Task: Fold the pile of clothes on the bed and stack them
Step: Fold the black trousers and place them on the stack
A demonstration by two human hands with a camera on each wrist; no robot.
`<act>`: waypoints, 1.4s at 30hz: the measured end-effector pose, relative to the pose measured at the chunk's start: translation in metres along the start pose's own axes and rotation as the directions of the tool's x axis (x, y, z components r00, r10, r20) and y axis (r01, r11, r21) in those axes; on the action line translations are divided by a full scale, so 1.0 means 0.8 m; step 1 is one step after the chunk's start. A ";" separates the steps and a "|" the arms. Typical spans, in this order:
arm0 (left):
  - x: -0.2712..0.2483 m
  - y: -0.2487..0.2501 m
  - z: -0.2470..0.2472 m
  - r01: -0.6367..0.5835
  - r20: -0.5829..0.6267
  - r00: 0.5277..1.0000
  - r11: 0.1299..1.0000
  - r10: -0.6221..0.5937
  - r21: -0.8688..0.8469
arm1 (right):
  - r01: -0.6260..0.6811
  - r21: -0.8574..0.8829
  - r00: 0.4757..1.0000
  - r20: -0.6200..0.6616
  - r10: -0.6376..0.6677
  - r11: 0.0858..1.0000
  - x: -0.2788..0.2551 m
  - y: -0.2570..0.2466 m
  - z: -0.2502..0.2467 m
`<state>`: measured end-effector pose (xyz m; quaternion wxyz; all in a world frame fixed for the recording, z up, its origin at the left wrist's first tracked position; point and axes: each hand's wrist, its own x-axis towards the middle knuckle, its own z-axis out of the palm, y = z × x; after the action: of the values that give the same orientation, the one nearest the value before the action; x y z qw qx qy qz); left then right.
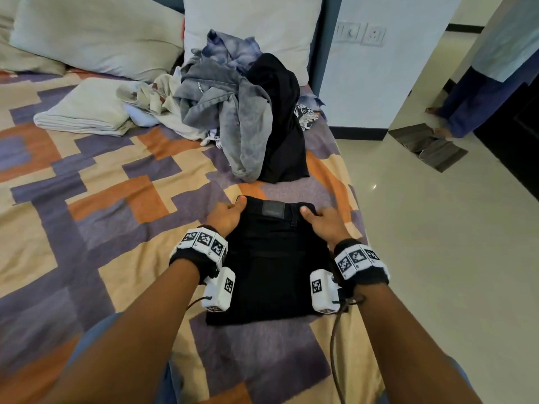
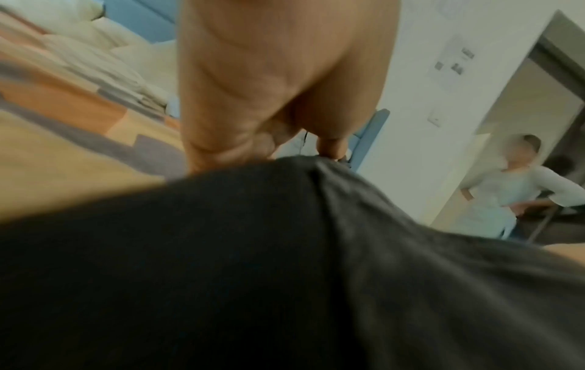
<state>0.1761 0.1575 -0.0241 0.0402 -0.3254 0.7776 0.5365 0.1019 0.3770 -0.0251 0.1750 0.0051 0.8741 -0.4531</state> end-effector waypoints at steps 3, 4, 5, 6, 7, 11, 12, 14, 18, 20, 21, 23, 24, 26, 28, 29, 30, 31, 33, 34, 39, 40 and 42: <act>0.016 -0.001 0.009 0.060 0.056 0.996 0.996 -0.064 0.068 | -0.045 -0.017 0.998 0.040 0.045 0.999 0.023 0.004 0.006; 0.022 -0.006 0.012 0.056 0.063 0.996 0.995 -0.061 0.078 | -0.062 0.012 0.997 0.051 0.061 0.998 0.028 0.005 0.006; 0.023 -0.009 0.013 0.052 0.072 0.996 0.996 -0.057 0.075 | -0.095 0.064 0.994 0.068 0.090 0.993 0.031 0.008 0.004; 0.025 -0.013 0.014 0.055 0.083 0.995 0.996 -0.060 0.065 | -0.138 0.127 0.987 0.097 0.126 0.982 0.035 0.011 0.003; 0.029 -0.018 0.014 0.066 0.089 0.994 0.997 -0.069 0.038 | -0.171 0.182 0.982 0.114 0.152 0.968 0.038 0.014 0.000; 0.032 -0.029 0.007 0.192 0.068 0.981 0.966 -0.183 -0.173 | -0.180 0.244 0.983 0.021 0.180 0.953 0.032 0.021 -0.009; 0.032 -0.036 0.003 0.204 0.047 0.979 0.950 -0.199 -0.236 | -0.192 0.295 0.981 0.023 0.194 0.936 0.024 0.024 -0.013; 0.015 -0.051 -0.004 0.164 0.023 0.985 0.903 -0.169 -0.396 | -0.266 0.432 0.964 0.098 0.248 0.862 -0.004 0.032 -0.029; -0.039 -0.078 -0.002 0.129 -0.050 0.985 0.899 -0.164 -0.418 | -0.349 0.486 0.937 0.192 0.292 0.801 -0.083 0.047 -0.048; -0.068 -0.081 0.005 0.101 -0.072 0.989 0.946 -0.129 -0.309 | -0.304 0.517 0.953 0.162 0.257 0.800 -0.120 0.057 -0.044; -0.083 -0.080 0.011 0.084 -0.087 0.991 0.973 -0.105 -0.214 | -0.276 0.511 0.961 0.147 0.234 0.814 -0.135 0.064 -0.039; -0.100 -0.077 0.020 0.081 -0.059 0.995 0.995 -0.077 0.060 | -0.254 0.372 0.966 0.135 0.218 0.893 -0.150 0.074 -0.029; -0.105 -0.073 0.022 0.078 -0.040 0.996 0.989 -0.074 0.123 | -0.257 0.290 0.965 0.124 0.230 0.922 -0.156 0.076 -0.025; -0.104 -0.064 0.017 0.071 0.028 0.997 0.997 -0.072 0.039 | -0.281 0.278 0.960 0.092 0.266 0.919 -0.156 0.077 -0.022; -0.098 -0.061 0.008 0.128 0.076 0.990 0.984 -0.119 -0.121 | -0.300 0.417 0.953 0.101 0.284 0.858 -0.162 0.068 -0.022; -0.103 -0.062 0.004 0.154 0.083 0.987 0.971 -0.141 -0.183 | -0.325 0.506 0.945 0.134 0.299 0.799 -0.172 0.060 -0.024; -0.105 -0.068 0.003 0.194 0.091 0.980 0.952 -0.177 -0.235 | -0.361 0.588 0.932 0.196 0.305 0.724 -0.178 0.056 -0.027; -0.116 -0.069 0.003 0.233 0.116 0.971 0.927 -0.208 -0.293 | -0.388 0.676 0.921 0.261 0.290 0.626 -0.185 0.055 -0.030; -0.135 -0.079 0.009 0.306 0.212 0.949 0.846 -0.234 -0.437 | -0.382 0.836 0.924 0.334 0.188 0.394 -0.200 0.057 -0.034; -0.149 -0.082 0.011 0.337 0.266 0.936 0.800 -0.229 -0.497 | -0.360 0.892 0.932 0.332 0.144 0.274 -0.209 0.060 -0.034; -0.197 -0.089 0.036 0.387 0.410 0.902 0.672 -0.133 -0.632 | -0.332 0.938 0.935 0.341 0.097 -0.099 -0.228 0.096 0.006; -0.201 -0.091 0.042 0.379 0.412 0.904 0.666 -0.117 -0.642 | -0.349 0.930 0.927 0.361 0.106 -0.113 -0.229 0.100 0.017; -0.210 -0.089 0.045 0.365 0.410 0.907 0.672 -0.100 -0.644 | -0.297 0.948 0.954 0.288 0.085 0.117 -0.245 0.095 0.036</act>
<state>0.3366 0.2514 -0.0274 0.1151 -0.3153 0.4432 0.8312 0.3072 0.4284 -0.0394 0.2558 0.1933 0.3394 -0.8843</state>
